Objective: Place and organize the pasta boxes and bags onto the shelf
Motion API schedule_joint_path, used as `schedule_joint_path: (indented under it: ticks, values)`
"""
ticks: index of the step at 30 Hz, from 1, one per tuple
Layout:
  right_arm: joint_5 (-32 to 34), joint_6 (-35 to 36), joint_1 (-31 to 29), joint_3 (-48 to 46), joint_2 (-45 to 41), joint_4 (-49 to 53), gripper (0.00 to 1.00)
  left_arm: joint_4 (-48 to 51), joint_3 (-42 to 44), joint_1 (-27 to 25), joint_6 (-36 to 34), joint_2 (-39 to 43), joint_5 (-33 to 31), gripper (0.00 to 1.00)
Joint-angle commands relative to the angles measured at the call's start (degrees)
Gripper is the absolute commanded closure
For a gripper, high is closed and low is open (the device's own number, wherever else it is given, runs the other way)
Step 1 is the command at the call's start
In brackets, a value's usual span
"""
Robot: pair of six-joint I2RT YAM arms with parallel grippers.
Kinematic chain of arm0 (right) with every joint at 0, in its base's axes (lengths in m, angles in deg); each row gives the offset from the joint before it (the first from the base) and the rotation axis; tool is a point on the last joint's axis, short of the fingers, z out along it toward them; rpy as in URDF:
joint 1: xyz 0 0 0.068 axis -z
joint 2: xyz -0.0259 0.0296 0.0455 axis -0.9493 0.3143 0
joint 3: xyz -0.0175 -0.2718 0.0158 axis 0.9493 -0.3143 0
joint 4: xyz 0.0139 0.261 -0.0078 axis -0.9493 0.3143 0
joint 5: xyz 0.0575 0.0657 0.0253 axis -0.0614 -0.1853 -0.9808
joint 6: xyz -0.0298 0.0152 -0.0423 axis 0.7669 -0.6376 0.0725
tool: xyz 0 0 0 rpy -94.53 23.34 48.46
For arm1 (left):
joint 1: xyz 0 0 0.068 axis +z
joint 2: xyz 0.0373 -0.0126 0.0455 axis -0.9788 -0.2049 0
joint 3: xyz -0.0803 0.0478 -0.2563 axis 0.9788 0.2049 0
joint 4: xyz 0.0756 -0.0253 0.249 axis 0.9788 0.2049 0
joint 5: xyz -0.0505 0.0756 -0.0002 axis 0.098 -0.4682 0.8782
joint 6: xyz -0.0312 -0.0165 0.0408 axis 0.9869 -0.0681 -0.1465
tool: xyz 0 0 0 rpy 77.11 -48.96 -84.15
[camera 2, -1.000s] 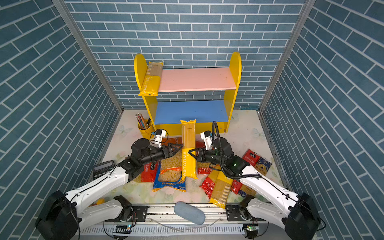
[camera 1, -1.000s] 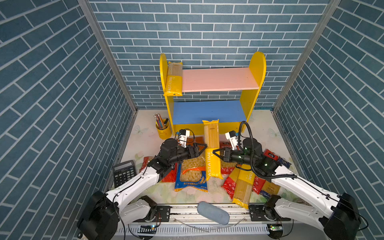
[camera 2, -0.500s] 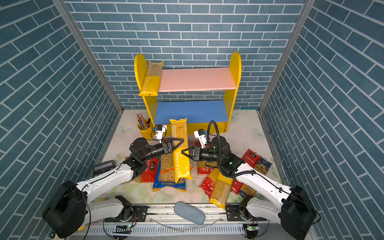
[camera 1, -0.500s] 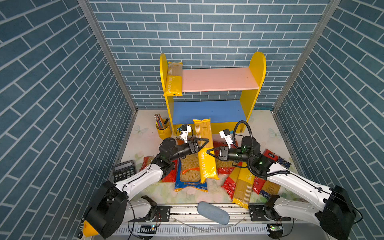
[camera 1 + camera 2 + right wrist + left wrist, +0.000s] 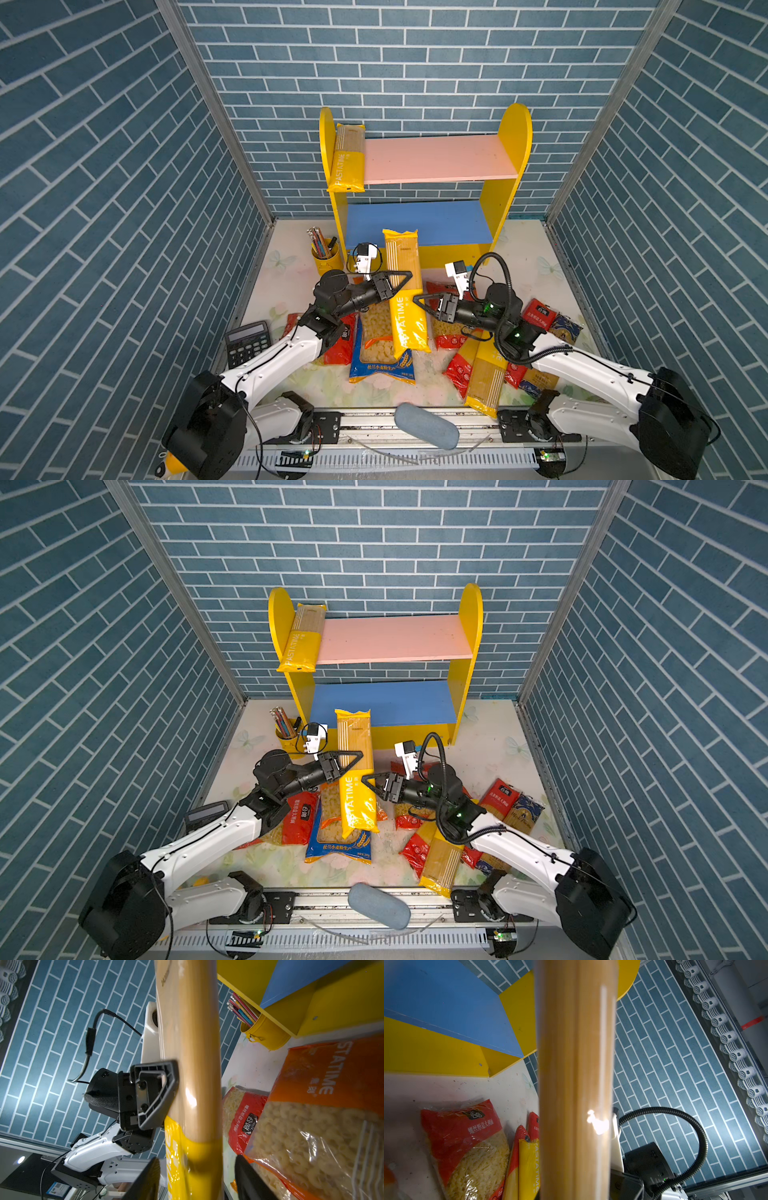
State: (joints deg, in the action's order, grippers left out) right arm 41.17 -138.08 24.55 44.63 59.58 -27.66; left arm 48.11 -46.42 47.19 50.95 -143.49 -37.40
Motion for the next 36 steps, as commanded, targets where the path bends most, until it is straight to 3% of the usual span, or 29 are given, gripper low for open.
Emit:
schedule_joint_path:
  ticks: [1,5,15,27,29,36]
  values:
    - [5.80,3.25,-1.96,-3.79,-2.13,-2.49,0.33,-5.89,-8.63,0.37,-0.40,1.02,-1.72,0.79]
    - [5.57,1.39,-5.09,-5.83,-1.70,-9.30,0.31,-2.74,-13.49,0.50,-4.11,0.31,-3.71,0.79]
    - [7.03,0.75,-6.73,-2.66,0.52,-18.27,0.36,-6.77,-22.23,0.74,-1.56,-4.79,-6.65,0.78]
    - [13.18,0.50,-6.63,1.13,4.27,-29.00,0.43,-2.09,-23.71,0.74,-1.51,-3.82,-5.79,0.76]
    - [12.66,0.20,-6.65,2.36,4.88,-29.56,0.48,-1.35,-23.40,0.71,-1.86,-3.34,-6.47,0.75]
    - [12.68,1.19,-6.65,6.56,6.40,-29.08,0.79,6.47,-28.93,1.02,-4.66,-4.22,-5.45,0.68]
